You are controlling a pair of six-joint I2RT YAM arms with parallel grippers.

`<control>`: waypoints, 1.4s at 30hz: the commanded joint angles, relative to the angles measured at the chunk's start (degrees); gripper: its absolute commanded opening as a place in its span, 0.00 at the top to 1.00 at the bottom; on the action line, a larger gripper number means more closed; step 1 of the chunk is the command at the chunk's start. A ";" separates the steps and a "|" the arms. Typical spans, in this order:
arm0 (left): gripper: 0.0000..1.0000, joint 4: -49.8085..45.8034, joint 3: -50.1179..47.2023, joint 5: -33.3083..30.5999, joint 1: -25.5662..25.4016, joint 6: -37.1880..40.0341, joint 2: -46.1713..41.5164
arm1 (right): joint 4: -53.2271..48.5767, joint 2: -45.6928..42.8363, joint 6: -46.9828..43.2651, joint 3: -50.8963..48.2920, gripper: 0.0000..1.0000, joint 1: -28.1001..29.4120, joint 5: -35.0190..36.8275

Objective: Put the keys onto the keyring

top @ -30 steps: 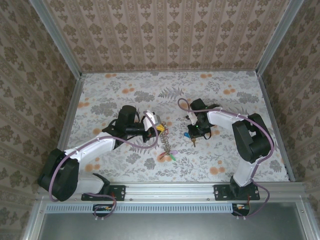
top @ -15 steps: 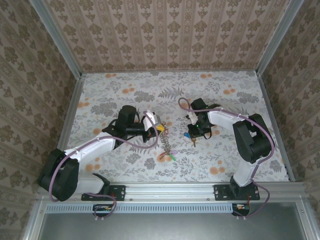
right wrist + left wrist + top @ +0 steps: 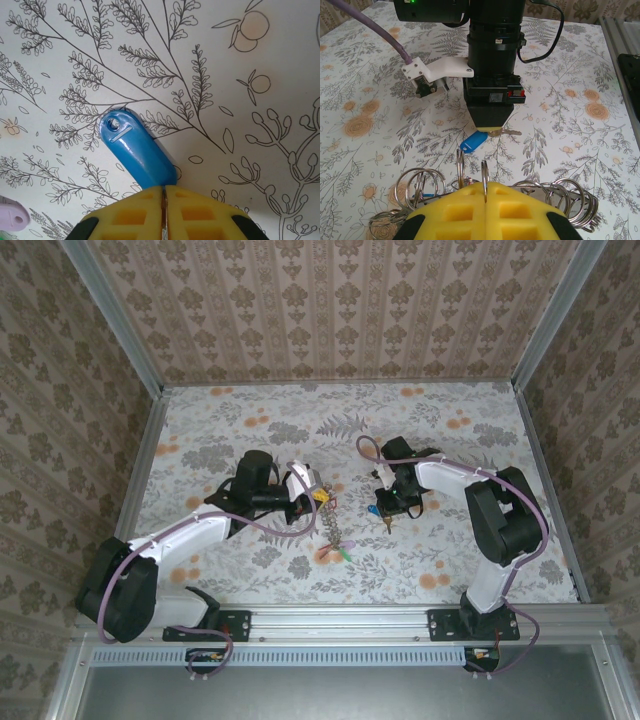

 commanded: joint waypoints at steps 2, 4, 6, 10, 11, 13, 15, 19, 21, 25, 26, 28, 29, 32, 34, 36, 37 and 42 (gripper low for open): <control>1.00 0.71 1.89 1.79 0.23 1.28 -1.02 | -1.23 0.11 0.37 0.50 0.89 -0.28 -0.28; 1.00 0.68 1.89 1.79 0.26 1.28 -0.99 | -1.23 -0.03 0.50 0.41 0.90 -0.24 -0.27; 1.00 0.74 1.89 1.70 0.22 1.28 -0.98 | -1.30 -0.06 0.39 0.43 0.92 -0.27 0.15; 1.00 0.71 1.89 1.70 0.27 1.26 -1.14 | -0.24 -1.87 0.46 -0.32 0.97 -0.20 0.26; 1.00 0.72 1.85 1.64 0.25 1.34 -1.16 | 0.81 -3.53 0.30 -1.16 0.98 -0.25 -0.59; 1.00 0.73 1.76 1.62 0.23 1.20 -1.24 | 3.66 -7.48 0.27 -3.07 1.00 -0.80 -3.12; 1.00 1.33 1.52 1.92 0.22 0.86 -1.38 | 8.12 -12.40 0.37 -5.94 1.00 -2.11 -8.61; 1.00 2.87 1.10 2.37 0.22 -0.02 -1.33 | 13.64 -20.38 -0.02 -10.01 1.00 -4.14 -18.63; 1.00 3.78 0.93 2.71 0.22 -0.62 -1.17 | 15.98 -24.39 -0.70 -11.36 1.00 -4.45 -22.87; 1.00 5.04 0.76 3.02 0.22 -1.35 -0.98 | 23.45 -29.44 -0.30 -14.52 1.00 -4.48 -28.76; 1.00 5.38 0.75 3.20 0.22 -1.57 -0.98 | 25.76 -30.68 0.13 -15.35 1.00 -4.44 -29.89; 1.00 6.22 0.58 3.59 0.22 -2.35 -1.02 | 30.44 -33.02 0.37 -17.28 1.00 -4.29 -30.91; 1.00 6.85 0.48 3.88 0.15 -2.77 -0.90 | 32.20 -34.00 0.20 -18.16 1.00 -3.98 -30.44; 1.00 7.19 0.48 4.27 0.05 -3.15 -0.72 | 35.95 -36.62 -3.40 -20.21 1.00 -2.19 -28.43; 1.00 7.33 0.41 4.34 -0.04 -3.29 -0.73 | 37.02 -38.58 -7.03 -21.24 1.00 0.73 -24.04; 1.00 7.52 0.31 4.56 -0.21 -3.29 -0.63 | 36.06 -39.89 -13.56 -21.41 1.00 3.83 -20.77; 1.00 7.52 0.29 4.53 -0.22 -3.28 -0.63 | 35.60 -40.09 -15.24 -21.11 1.00 4.92 -19.19; 1.00 7.39 0.29 4.52 -0.57 -3.20 -0.50 | 34.67 -38.19 -18.99 -18.01 1.00 7.66 -19.10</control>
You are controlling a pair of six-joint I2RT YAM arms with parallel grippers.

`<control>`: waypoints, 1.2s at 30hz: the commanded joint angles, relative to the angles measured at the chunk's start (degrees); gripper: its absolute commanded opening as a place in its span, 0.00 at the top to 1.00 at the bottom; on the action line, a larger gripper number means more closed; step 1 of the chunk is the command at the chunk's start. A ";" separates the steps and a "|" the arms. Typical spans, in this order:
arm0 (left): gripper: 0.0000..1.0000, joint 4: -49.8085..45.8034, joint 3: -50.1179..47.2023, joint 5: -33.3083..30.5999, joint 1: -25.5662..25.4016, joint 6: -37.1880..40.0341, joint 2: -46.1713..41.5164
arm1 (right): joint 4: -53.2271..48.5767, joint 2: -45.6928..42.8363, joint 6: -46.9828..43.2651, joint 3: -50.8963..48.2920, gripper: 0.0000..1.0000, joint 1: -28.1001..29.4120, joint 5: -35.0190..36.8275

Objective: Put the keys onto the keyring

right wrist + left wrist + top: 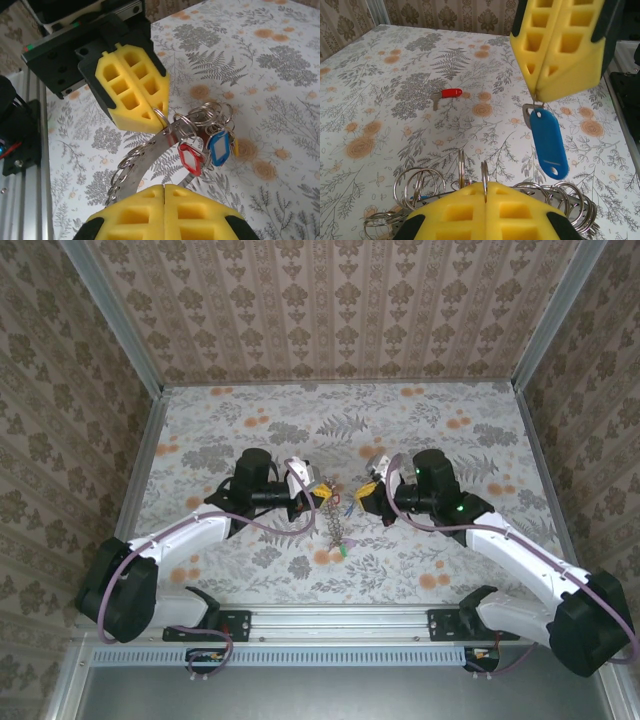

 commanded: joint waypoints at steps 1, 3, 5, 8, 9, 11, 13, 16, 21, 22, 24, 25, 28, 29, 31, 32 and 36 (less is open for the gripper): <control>1.00 2.73 0.31 2.19 -0.50 -0.75 -0.45 | 1.45 1.15 -5.44 3.14 1.00 1.44 1.23; 1.00 2.80 0.30 1.67 -0.67 -0.84 -0.37 | 1.46 2.39 -5.39 4.54 1.00 2.23 0.16; 1.00 2.90 0.26 1.26 -0.85 -0.75 -0.37 | 2.16 3.71 -4.32 5.81 1.00 3.00 -0.31; 1.00 2.89 0.46 0.99 -1.02 -0.66 -0.31 | 3.69 5.40 -3.59 6.79 1.00 3.93 -1.33; 1.00 2.92 0.52 0.98 -1.03 -0.67 -0.19 | 4.01 5.93 -3.30 7.12 1.00 4.15 -1.47; 1.00 2.96 0.57 0.83 -1.03 -0.66 -0.19 | 4.11 7.41 -2.91 8.17 1.00 4.45 -2.17; 1.00 3.01 0.57 0.92 -1.09 -0.69 -0.19 | 3.70 8.50 -2.60 9.00 1.00 4.72 -1.84; 1.00 3.02 0.57 1.01 -1.12 -0.76 -0.23 | 4.10 9.45 -2.40 9.48 1.00 4.97 -2.21; 1.00 3.43 0.31 1.11 -1.19 -0.93 -0.19 | 4.14 10.69 -1.83 10.33 1.00 5.54 -1.54; 1.00 3.62 0.30 1.15 -1.21 -0.99 -0.12 | 3.89 10.99 -1.94 10.55 1.00 5.59 -1.53; 1.00 3.64 0.39 1.18 -1.21 -1.02 -0.10 | 3.65 11.45 -2.03 10.66 1.00 5.75 -0.78; 1.00 3.62 0.37 1.22 -1.21 -1.02 -0.15 | 3.69 11.55 -2.17 10.64 1.00 5.79 -0.49; 1.00 3.62 0.32 1.41 -1.21 -0.84 -0.10 | 3.89 11.71 -2.49 10.53 1.00 6.27 1.36; 1.00 3.70 0.31 1.36 -1.16 -0.90 -0.18 | 3.50 11.81 -2.93 10.64 1.00 6.43 2.78; 1.00 3.81 0.30 1.60 -1.21 -0.93 -0.19 | 2.11 12.06 -4.47 10.94 1.00 7.24 6.15; 1.00 3.86 0.31 1.73 -1.21 -0.81 -0.12 | 1.67 12.07 -4.86 11.05 1.00 7.57 8.16; 1.00 3.67 0.40 2.61 -1.20 -0.47 -0.01 | 3.10 11.57 -4.62 10.08 1.00 8.07 13.39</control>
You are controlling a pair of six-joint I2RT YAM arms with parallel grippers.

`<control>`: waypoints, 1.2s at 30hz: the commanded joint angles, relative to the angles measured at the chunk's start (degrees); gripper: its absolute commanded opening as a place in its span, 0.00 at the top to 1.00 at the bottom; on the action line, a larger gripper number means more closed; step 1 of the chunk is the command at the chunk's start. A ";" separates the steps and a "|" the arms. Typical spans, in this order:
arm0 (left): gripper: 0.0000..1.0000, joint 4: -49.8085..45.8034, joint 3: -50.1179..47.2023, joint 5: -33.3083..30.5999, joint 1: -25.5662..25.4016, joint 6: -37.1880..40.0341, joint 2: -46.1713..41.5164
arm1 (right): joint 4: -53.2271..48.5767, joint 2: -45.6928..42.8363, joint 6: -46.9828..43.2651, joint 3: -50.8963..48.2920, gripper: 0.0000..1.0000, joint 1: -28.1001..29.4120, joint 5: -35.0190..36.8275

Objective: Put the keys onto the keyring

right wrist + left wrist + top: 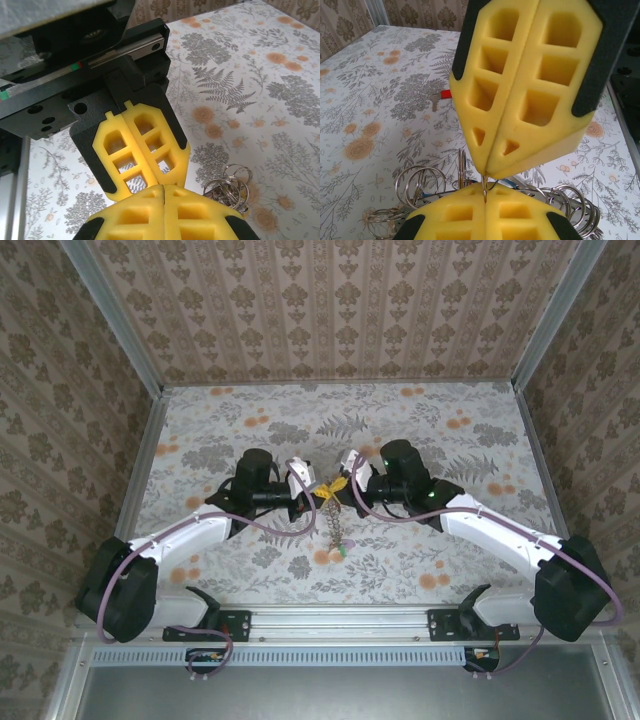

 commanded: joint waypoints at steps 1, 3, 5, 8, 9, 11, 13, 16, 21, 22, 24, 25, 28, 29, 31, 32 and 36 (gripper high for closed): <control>1.00 3.31 0.36 3.31 -0.57 -0.10 -0.04 | 0.30 0.32 -0.75 1.16 1.00 0.47 7.91; 1.00 3.30 0.27 3.32 -0.59 0.10 -0.12 | 0.14 -0.06 0.00 1.12 1.00 0.49 9.96; 1.00 3.26 0.11 3.06 -0.59 0.35 -0.21 | -0.33 -0.45 0.09 0.85 1.00 0.49 10.83; 1.00 3.14 0.00 2.89 -0.55 0.62 -0.21 | -0.84 -0.77 0.85 0.67 1.00 0.49 11.41; 1.00 3.16 0.00 2.85 -0.56 0.76 -0.21 | -0.98 -0.85 1.45 0.63 1.00 0.48 11.82; 1.00 2.98 -0.01 2.80 -0.55 1.13 -0.21 | -1.26 -0.83 2.35 0.54 1.00 0.49 12.17; 1.00 2.87 0.00 2.66 -0.55 1.32 -0.23 | -1.52 -0.80 3.47 0.61 1.00 0.38 12.62; 1.00 2.75 0.00 2.72 -0.55 1.63 -0.21 | -2.05 -0.71 4.92 0.80 1.00 0.01 12.92; 1.00 2.97 -0.22 2.57 -0.55 1.94 -0.17 | -5.53 0.49 7.00 2.38 1.00 -0.65 12.47; 1.00 3.10 -0.26 2.38 -0.55 1.99 -0.14 | -5.82 0.59 7.17 2.43 1.00 -0.72 12.06; 1.00 3.48 -0.52 2.00 -0.55 1.92 -0.12 | -5.92 0.81 8.54 2.34 1.00 -1.15 12.06; 1.00 3.81 -0.61 1.78 -0.54 1.76 -0.13 | -6.20 0.93 9.11 2.43 1.00 -1.56 11.62; 1.00 4.18 -1.00 1.07 -0.54 1.59 -0.20 | -6.43 0.97 10.49 2.20 1.00 -2.26 10.77; 1.00 4.30 -0.97 1.05 -0.55 1.60 -0.21 | -6.76 0.97 10.55 2.17 1.00 -2.55 10.62; 1.00 4.56 -1.06 1.18 -0.55 1.52 -0.14 | -7.73 1.34 9.94 2.29 0.95 -2.81 8.90; 1.00 4.56 -1.06 1.29 -0.55 1.57 -0.15 | -8.87 1.44 9.65 2.71 0.97 -2.76 8.23; 1.00 4.65 -1.05 1.37 -0.55 1.59 -0.05 | -10.17 1.16 9.05 2.96 0.85 -2.85 8.70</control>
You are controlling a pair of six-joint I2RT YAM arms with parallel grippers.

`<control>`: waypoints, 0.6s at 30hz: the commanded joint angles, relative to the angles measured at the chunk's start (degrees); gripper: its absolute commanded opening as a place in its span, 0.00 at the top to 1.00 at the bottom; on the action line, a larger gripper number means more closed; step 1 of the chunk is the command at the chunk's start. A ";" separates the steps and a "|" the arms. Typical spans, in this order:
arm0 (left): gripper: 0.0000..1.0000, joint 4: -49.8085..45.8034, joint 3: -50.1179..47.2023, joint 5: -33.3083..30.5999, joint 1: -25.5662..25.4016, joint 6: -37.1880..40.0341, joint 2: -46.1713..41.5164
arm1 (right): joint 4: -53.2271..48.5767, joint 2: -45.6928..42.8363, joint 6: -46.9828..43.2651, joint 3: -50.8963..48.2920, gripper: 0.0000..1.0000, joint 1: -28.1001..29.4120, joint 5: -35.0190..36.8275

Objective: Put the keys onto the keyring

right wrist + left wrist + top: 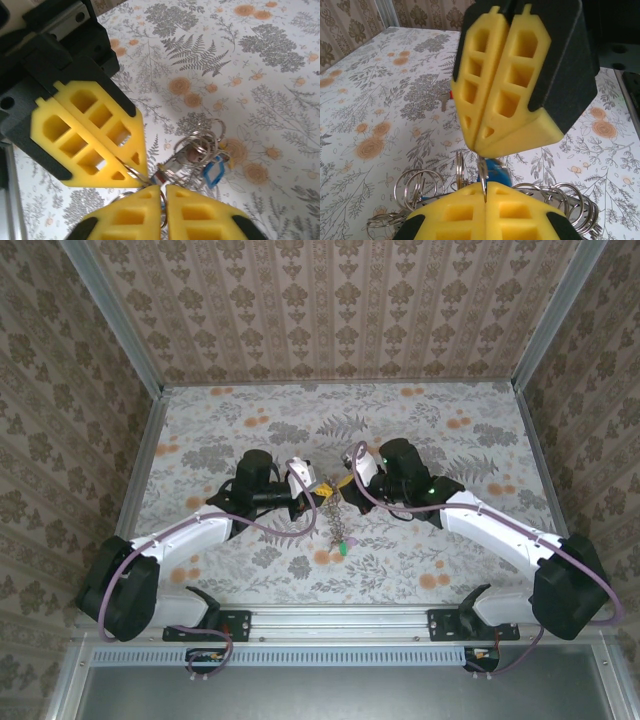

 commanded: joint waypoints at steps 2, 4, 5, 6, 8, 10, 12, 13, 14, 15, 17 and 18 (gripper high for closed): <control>1.00 2.51 -0.25 3.20 -0.49 1.40 -0.28 | -4.58 0.45 -1.10 1.45 0.80 -1.74 1.78; 1.00 2.40 -0.08 3.28 -0.49 1.40 -0.14 | -5.85 0.27 -1.76 2.04 0.78 -2.01 1.14; 1.00 2.47 -0.07 3.27 -0.49 1.45 -0.11 | -6.30 0.18 -2.08 2.23 0.78 -2.26 1.17; 1.00 2.43 0.01 3.26 -0.49 1.43 -0.10 | -6.81 0.00 -2.37 2.32 0.78 -2.49 1.03; 1.00 2.27 0.12 3.17 -0.49 1.53 -0.10 | -6.89 -1.05 -3.37 2.03 0.77 -3.04 0.52; 1.00 2.04 0.26 3.21 -0.49 1.73 -0.10 | -6.02 -2.51 -5.10 1.31 0.77 -3.49 -1.21; 1.00 1.38 0.62 3.35 -0.49 2.09 -0.10 | -4.68 -3.84 -7.45 0.36 0.77 -3.69 -2.85; 1.00 0.56 0.97 3.72 -0.49 2.62 -0.10 | -3.99 -4.53 -9.75 -0.32 0.76 -3.69 -5.20; 1.00 -0.26 1.47 4.22 -0.49 3.23 -0.14 | -3.23 -5.09 -12.06 -0.99 0.76 -3.67 -7.49; 1.00 -1.00 1.79 4.70 -0.49 3.74 -0.10 | -2.45 -5.46 -13.90 -1.82 0.75 -3.68 -9.15; 1.00 -2.15 2.44 5.88 -0.49 4.98 -0.10 | -1.07 -5.77 -17.73 -3.12 0.75 -3.69 -11.60; 1.00 -2.75 2.77 6.75 -0.40 5.49 -0.10 | -0.46 -5.77 -19.35 -3.65 0.75 -3.69 -12.30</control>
